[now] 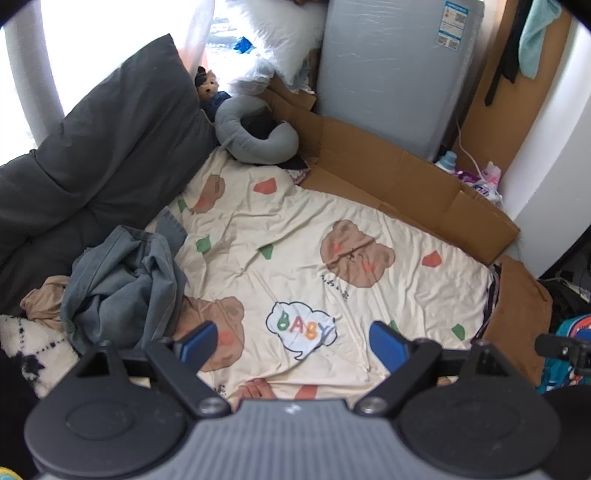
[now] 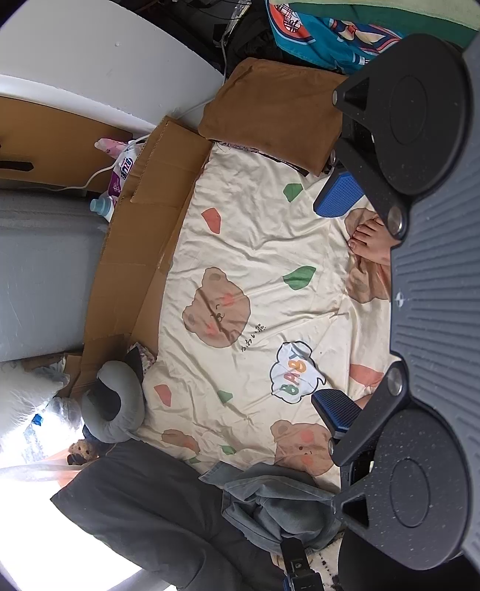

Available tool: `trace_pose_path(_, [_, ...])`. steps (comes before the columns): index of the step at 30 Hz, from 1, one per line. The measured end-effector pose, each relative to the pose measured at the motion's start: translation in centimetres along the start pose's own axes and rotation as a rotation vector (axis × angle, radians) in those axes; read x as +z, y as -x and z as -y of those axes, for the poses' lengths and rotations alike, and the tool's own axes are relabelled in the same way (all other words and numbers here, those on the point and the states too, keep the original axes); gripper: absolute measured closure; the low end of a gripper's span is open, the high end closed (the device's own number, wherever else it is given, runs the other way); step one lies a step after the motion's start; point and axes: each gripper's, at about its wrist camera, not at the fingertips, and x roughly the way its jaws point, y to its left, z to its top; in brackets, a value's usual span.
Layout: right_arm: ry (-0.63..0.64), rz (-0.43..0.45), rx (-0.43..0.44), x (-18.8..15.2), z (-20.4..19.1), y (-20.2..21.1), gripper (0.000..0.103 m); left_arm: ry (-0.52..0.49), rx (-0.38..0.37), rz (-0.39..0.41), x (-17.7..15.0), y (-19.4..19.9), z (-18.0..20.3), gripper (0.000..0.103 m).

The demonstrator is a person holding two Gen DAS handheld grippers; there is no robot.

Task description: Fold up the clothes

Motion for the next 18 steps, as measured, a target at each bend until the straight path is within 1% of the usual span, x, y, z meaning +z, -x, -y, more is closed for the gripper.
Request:
trace_pose_path(9, [-0.004, 0.000, -0.007, -0.10, 0.00, -0.09, 0.001, -0.002, -0.011, -0.002, 0.07, 0.00, -0.05, 0.012])
trace_pose_path(18, [-0.008, 0.002, -0.009, 0.10, 0.33, 0.02, 0.001, -0.008, 0.001, 0.002, 0.24, 0.05, 0.07, 0.012])
